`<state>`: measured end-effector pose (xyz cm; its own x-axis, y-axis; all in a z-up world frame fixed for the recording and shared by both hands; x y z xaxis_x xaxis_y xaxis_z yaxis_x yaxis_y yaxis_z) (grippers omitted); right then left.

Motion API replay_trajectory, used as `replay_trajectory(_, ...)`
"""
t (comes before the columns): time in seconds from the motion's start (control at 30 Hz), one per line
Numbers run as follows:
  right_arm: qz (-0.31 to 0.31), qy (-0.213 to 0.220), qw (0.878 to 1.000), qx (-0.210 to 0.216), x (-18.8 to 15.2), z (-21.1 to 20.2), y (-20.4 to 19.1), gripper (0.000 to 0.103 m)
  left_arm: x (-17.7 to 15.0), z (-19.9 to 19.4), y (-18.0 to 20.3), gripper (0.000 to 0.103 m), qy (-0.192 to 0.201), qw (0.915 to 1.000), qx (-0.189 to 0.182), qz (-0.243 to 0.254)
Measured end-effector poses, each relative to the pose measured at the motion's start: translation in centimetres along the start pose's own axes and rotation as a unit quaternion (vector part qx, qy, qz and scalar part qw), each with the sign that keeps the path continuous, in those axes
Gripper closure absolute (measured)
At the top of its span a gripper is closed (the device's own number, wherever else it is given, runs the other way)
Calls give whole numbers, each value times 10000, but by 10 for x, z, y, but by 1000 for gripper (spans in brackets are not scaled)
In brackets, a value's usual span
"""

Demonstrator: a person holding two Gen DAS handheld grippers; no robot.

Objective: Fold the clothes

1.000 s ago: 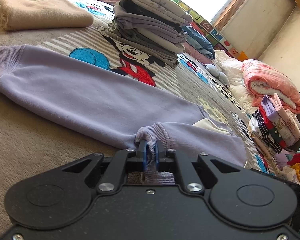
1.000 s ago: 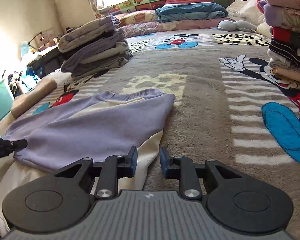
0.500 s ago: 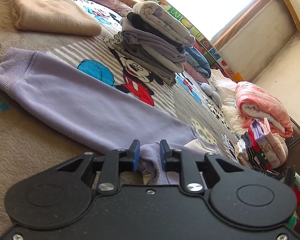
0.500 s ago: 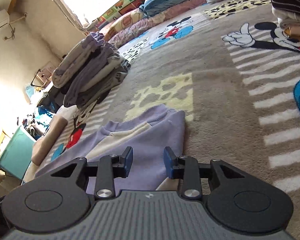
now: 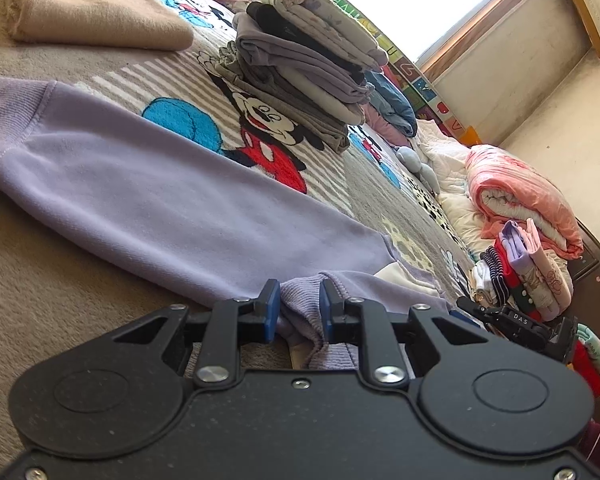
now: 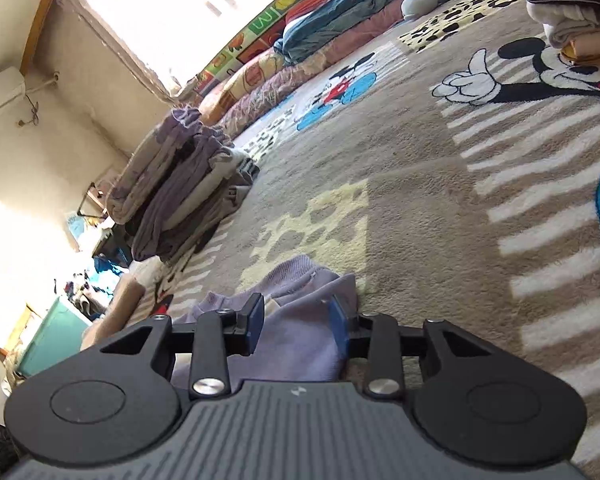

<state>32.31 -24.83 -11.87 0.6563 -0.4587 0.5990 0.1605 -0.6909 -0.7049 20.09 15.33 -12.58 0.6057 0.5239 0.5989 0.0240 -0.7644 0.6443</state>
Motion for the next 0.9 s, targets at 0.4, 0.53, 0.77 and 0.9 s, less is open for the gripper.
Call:
replay_trajectory(0.4, 384, -24, 9986, 364, -14, 0, 9, 59, -3, 12, -4, 85, -219, 9987, -203, -417)
replay_trajectory(0.53, 376, 21, 9986, 383, -16, 1, 10, 59, -3, 13, -6, 94, -128, 9990, -127, -416)
replay_trajectory(0.77, 348, 74, 9987, 368, -16, 2, 11, 60, -7, -14, 41, 100, 347, 9923, -374, 1129)
replay_trajectory(0.9, 451, 71, 9981, 411, -15, 2, 13, 60, -17, -29, 73, 100, 620, 9780, -584, 1906)
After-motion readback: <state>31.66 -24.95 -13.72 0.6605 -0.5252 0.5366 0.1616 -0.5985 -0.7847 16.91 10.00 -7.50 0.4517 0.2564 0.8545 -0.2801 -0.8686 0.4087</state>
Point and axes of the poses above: each gripper's, at about its wrist camera, not at the fingertips, and z roughly the way its jaws point, y to its right, x to its top, the point moved 6 cm from there along z, roughly the way its jaws point, and after that the axes turned 1 degree about x, right-handed, at the moved point
